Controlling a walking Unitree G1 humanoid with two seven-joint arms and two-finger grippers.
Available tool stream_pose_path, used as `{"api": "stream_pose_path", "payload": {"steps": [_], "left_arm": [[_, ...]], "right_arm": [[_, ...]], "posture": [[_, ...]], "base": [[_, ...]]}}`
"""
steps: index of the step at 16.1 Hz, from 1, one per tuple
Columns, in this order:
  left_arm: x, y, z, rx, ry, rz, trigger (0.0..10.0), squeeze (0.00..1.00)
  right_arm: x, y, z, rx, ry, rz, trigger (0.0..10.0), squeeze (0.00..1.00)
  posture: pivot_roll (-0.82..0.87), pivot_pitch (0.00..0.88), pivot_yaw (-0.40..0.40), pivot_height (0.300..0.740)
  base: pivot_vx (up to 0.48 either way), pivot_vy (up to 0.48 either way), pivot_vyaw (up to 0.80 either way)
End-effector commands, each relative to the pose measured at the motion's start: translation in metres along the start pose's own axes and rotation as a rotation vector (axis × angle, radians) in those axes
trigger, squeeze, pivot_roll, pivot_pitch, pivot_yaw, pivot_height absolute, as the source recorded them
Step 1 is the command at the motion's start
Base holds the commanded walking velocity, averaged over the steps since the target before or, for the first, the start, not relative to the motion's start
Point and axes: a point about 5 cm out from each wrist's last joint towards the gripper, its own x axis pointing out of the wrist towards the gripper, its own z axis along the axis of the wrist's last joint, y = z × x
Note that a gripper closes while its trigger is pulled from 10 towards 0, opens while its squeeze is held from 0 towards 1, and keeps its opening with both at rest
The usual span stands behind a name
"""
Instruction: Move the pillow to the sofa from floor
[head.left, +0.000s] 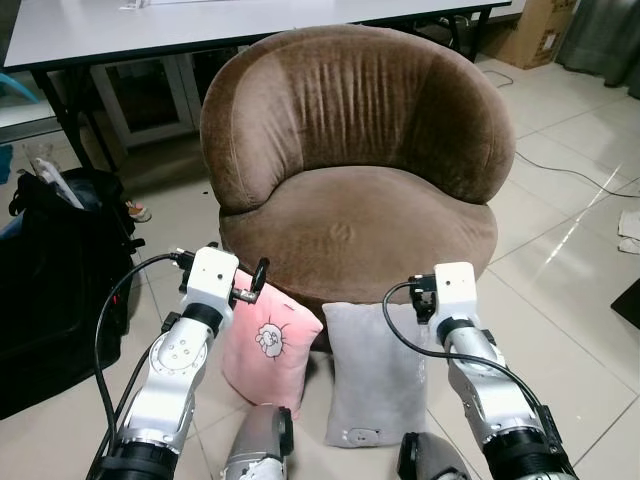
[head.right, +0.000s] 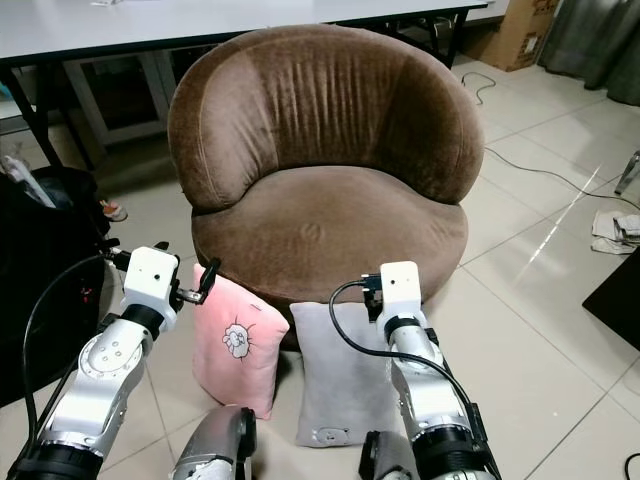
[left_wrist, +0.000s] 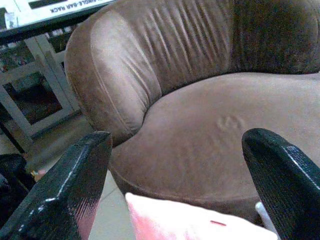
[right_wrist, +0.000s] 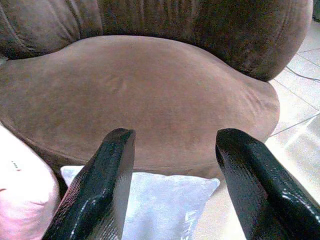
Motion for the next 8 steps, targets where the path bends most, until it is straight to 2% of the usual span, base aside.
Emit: {"api": "stream_pose_path", "payload": {"steps": [1,4,8], "left_arm": [[0.0000,0.0068,-0.0009,0.002,0.024,0.015,10.0,0.00],[0.0083,0.0066,-0.0038,0.018,0.060,-0.038,10.0,0.00],[0.0098,0.0012,-0.0034,0.016,0.055,-0.049,10.0,0.00]], "right_arm": [[0.0026,-0.0001,0.0020,0.019,-0.003,0.002,10.0,0.00],[0.0080,0.0012,0.0040,0.035,0.014,-0.017,10.0,0.00],[0.0050,-0.0086,0.0001,0.029,0.023,-0.047,10.0,0.00]], "posture": [[0.19,0.000,0.000,0.627],[0.15,0.000,0.026,0.627],[0.12,0.000,0.034,0.627]], "base": [[0.000,0.000,0.00],[0.000,0.000,0.00],[0.000,0.000,0.00]]}}
